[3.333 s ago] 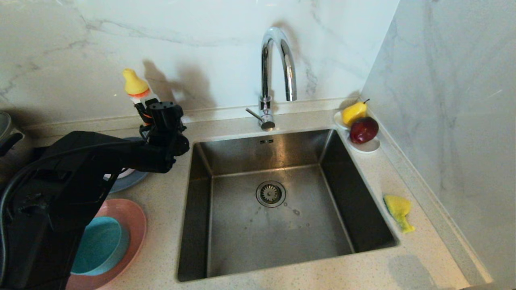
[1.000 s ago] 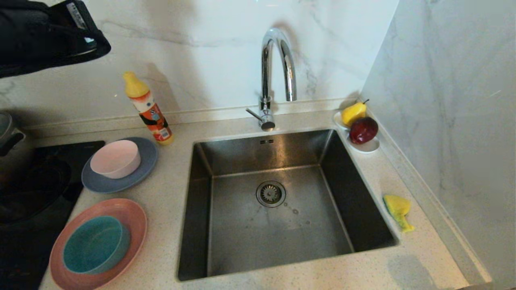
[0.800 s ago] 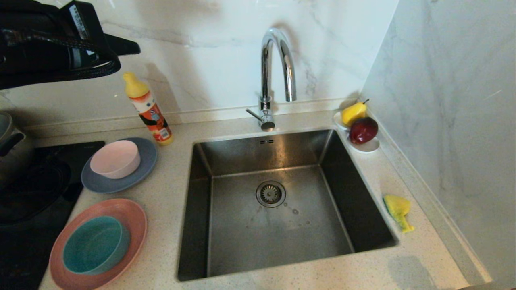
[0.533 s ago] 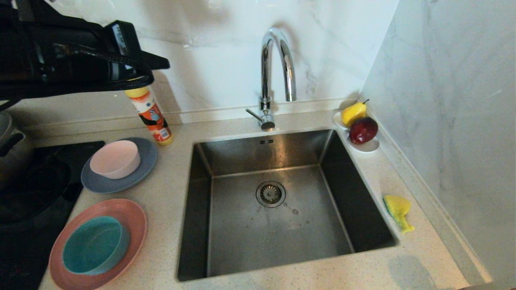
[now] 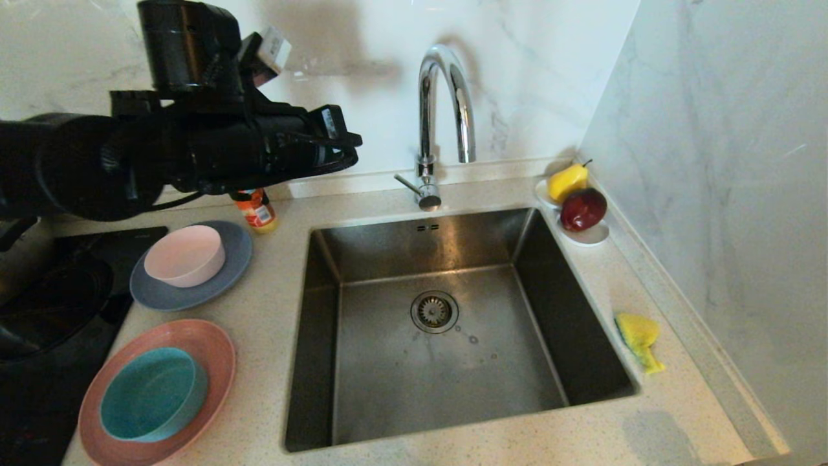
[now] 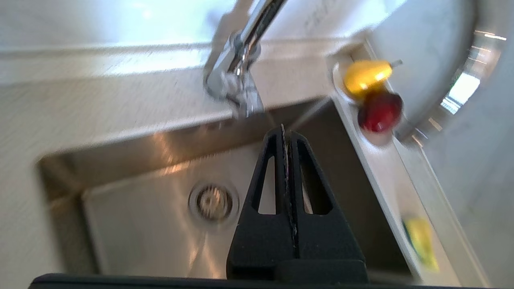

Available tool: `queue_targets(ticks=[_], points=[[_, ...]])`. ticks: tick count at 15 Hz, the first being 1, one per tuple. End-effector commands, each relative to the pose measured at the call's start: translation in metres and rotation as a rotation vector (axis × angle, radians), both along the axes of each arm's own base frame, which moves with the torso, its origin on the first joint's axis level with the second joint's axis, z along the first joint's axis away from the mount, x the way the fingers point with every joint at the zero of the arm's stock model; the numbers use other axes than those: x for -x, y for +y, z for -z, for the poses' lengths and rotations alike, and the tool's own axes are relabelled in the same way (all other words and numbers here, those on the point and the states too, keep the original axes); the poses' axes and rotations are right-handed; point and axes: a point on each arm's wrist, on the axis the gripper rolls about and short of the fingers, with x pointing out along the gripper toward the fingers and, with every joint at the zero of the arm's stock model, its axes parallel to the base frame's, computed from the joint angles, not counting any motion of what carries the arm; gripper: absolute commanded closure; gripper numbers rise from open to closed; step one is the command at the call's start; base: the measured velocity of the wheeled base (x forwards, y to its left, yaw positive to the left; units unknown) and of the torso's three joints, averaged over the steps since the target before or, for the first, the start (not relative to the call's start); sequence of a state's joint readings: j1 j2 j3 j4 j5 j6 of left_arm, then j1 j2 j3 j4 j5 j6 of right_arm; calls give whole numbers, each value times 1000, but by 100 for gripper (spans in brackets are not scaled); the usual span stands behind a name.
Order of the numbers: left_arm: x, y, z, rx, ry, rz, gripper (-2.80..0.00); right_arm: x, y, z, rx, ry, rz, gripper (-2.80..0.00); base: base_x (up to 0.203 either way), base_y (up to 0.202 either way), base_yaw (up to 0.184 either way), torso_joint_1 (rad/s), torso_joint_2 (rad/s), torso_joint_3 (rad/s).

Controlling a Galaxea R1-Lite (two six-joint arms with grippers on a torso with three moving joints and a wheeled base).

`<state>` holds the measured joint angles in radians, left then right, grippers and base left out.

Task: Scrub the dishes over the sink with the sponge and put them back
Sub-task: Turn on the faucet

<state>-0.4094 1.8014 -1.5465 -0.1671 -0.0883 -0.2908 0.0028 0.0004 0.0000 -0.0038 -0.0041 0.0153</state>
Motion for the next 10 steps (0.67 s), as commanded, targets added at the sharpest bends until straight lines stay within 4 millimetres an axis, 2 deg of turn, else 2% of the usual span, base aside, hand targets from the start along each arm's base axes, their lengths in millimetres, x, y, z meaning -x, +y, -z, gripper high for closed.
queue_targets(ticks=[1,6,10], points=[[-41,-13,34,-14,40,-8,0,0,0,0,0,-1,0,0,0,0,0,0,0,0],[-76,-26,55,-13,49,-6,0,0,0,0,0,-1,0,0,0,0,0,0,0,0],[-89,-31,62,-11,42,-13,0,0,0,0,0,-1,-1,0,0,0,0,0,0,0]])
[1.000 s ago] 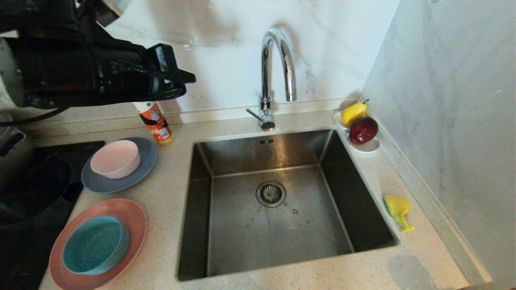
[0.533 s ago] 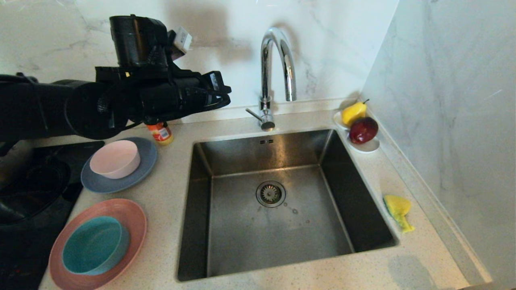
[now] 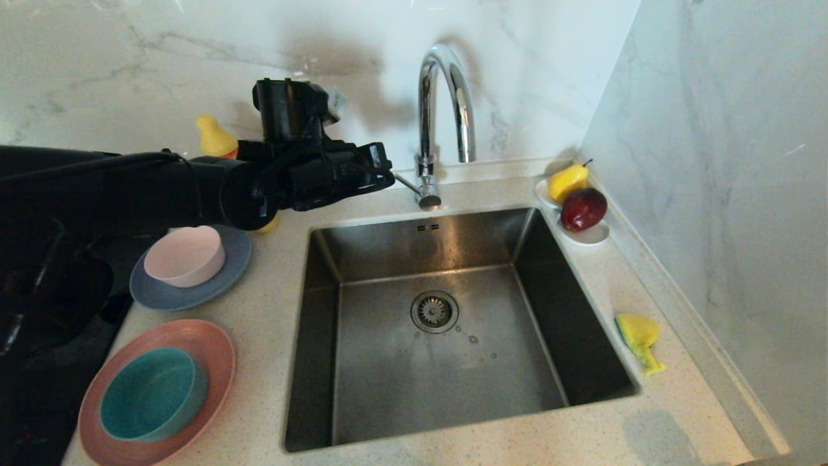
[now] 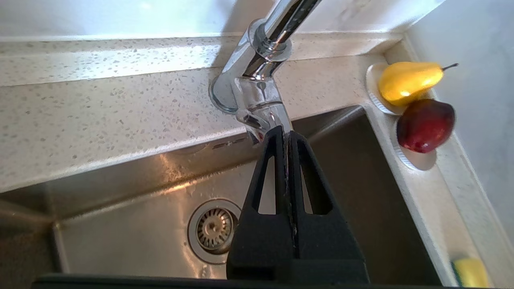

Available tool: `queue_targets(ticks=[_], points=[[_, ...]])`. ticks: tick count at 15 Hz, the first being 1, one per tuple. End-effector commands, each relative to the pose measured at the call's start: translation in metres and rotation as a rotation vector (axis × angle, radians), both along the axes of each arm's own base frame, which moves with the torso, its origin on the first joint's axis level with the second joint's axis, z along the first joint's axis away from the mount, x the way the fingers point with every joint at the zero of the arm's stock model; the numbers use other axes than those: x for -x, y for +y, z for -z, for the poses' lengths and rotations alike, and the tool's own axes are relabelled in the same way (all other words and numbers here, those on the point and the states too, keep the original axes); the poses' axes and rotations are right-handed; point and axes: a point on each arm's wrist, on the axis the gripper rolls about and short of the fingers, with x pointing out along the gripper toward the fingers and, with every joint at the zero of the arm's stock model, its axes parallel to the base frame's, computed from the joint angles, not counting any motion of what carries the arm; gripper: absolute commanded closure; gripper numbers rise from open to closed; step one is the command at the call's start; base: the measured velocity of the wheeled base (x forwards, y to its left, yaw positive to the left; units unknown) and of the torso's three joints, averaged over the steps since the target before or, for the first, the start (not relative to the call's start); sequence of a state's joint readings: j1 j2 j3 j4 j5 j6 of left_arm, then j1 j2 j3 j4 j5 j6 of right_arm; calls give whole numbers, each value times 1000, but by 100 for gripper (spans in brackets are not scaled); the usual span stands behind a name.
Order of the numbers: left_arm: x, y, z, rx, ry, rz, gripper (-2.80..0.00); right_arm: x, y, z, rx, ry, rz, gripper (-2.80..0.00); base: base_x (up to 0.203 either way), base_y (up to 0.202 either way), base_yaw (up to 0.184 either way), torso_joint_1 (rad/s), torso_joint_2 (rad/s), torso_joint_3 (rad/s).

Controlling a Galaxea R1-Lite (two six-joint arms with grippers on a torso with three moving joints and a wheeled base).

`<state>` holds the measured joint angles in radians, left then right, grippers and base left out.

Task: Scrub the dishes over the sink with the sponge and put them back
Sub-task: Turn on the faucet

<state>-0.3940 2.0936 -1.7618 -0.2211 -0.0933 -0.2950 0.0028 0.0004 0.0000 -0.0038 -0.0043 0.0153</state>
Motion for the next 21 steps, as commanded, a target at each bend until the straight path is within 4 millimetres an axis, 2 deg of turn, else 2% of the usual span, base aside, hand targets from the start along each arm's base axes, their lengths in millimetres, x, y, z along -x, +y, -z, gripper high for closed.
queue_targets(ticks=[1,8,21], points=[[-13,-5,14,-6,17,-4,0,0,0,0,0,-1,0,0,0,0,0,0,0,0],[-39,-7,28,-1,4,-21,0,0,0,0,0,-1,0,0,0,0,0,0,0,0],[-47,-4,32,11,-45,-28,0,0,0,0,0,-1,0,0,0,0,0,0,0,0]])
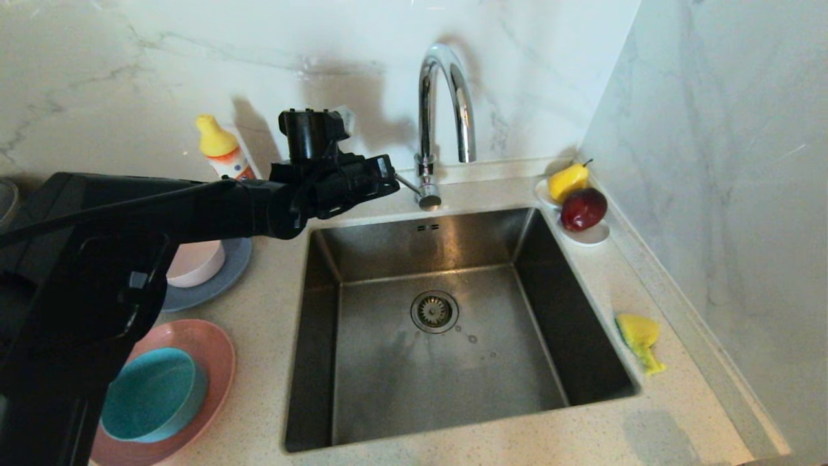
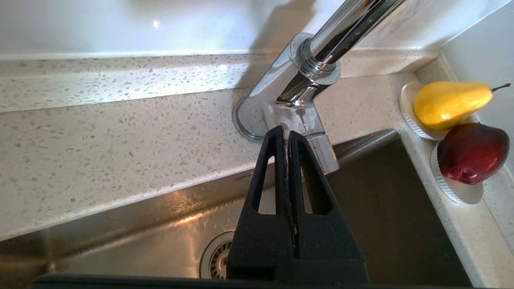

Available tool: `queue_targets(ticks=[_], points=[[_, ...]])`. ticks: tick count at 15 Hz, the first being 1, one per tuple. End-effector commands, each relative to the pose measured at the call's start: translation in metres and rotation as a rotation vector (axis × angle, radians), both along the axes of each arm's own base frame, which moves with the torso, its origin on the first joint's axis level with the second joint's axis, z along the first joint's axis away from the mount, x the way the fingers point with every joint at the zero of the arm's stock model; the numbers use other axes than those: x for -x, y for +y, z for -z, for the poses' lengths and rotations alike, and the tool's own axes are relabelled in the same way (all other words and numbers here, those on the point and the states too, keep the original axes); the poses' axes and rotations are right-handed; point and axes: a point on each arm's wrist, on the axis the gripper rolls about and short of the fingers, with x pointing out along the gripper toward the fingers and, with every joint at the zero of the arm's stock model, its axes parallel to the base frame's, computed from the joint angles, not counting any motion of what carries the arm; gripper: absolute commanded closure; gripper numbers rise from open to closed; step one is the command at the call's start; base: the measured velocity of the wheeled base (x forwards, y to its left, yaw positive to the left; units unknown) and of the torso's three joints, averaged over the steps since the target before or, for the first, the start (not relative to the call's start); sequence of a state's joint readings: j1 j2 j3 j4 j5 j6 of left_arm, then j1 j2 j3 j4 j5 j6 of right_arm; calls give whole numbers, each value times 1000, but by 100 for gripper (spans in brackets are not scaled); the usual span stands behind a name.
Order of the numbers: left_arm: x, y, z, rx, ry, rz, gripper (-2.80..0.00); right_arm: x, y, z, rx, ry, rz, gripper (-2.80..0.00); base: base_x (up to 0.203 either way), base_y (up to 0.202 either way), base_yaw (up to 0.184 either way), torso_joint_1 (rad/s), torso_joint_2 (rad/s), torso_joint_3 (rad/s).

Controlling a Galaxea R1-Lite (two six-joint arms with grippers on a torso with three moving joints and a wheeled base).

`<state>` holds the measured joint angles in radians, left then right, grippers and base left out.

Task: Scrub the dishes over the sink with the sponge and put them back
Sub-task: Turn on the faucet

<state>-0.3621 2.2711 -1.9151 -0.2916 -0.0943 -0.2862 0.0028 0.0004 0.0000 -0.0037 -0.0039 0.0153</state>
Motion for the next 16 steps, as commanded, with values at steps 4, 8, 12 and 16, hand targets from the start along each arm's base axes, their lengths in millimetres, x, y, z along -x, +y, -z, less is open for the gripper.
queue_targets(ticks=[4,8,12,16], points=[[-1,-1,2,2,1,5,0,0,0,0,0,-1,0,0,0,0,0,0,0,0],[-3,-2,6,5,-1,7,0,0,0,0,0,-1,0,0,0,0,0,0,0,0],[-2,-3,5,11,-3,9,0,0,0,0,0,-1,-1,0,0,0,0,0,0,0],[-2,-7,9,10,10,11,0,0,0,0,0,-1,0,0,0,0,0,0,0,0]])
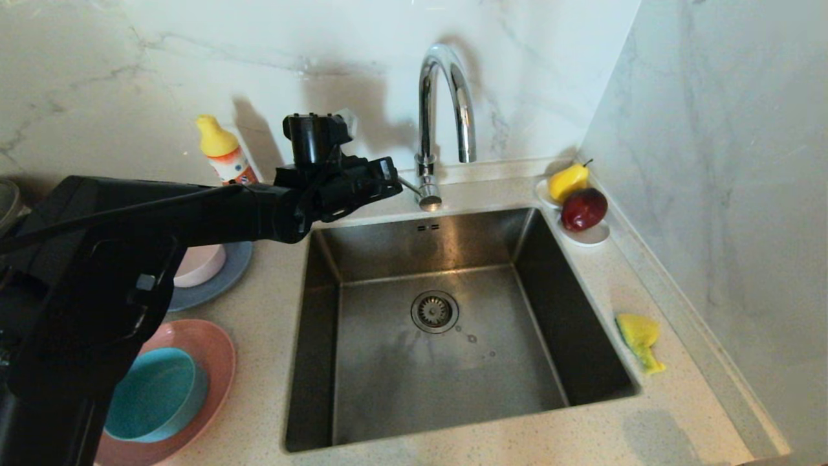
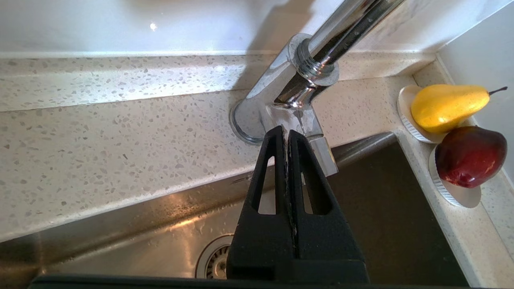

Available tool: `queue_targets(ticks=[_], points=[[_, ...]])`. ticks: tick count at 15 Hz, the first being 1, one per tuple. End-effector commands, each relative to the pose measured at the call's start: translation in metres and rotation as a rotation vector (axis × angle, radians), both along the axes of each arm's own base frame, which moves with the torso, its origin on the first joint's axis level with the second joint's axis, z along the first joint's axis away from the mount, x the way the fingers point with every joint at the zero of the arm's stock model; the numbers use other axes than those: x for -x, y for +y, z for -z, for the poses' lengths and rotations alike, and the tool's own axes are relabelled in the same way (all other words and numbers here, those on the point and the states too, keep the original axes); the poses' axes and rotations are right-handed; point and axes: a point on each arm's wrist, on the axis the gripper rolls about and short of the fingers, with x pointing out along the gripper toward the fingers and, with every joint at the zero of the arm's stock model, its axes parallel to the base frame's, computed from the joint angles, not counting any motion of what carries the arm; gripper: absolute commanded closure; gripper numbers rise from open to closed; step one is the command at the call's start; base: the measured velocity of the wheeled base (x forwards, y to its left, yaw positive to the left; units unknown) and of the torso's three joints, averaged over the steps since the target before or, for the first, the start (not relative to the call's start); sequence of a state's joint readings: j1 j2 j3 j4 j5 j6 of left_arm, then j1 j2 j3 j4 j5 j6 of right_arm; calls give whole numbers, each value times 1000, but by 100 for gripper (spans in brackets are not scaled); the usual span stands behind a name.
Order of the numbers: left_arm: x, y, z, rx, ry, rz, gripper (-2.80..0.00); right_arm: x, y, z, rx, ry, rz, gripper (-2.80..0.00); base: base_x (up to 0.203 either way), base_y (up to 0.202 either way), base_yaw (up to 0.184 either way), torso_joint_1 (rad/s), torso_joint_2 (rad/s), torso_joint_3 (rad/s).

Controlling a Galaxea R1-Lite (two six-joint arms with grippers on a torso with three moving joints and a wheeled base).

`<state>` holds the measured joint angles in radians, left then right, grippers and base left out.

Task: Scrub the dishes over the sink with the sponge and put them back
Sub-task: Turn on the faucet

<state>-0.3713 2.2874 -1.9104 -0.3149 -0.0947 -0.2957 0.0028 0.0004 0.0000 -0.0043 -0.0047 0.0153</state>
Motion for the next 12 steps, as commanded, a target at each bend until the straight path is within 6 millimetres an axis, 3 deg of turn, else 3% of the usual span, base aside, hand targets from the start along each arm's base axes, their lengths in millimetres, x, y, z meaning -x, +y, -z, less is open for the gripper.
queue_targets(ticks=[1,12], points=[[1,-3,4,6,19,4,0,0,0,0,0,-1,0,0,0,0,0,0,0,0],[19,-5,12,-10,60,16,0,0,0,0,0,-1,0,0,0,0,0,0,0,0]])
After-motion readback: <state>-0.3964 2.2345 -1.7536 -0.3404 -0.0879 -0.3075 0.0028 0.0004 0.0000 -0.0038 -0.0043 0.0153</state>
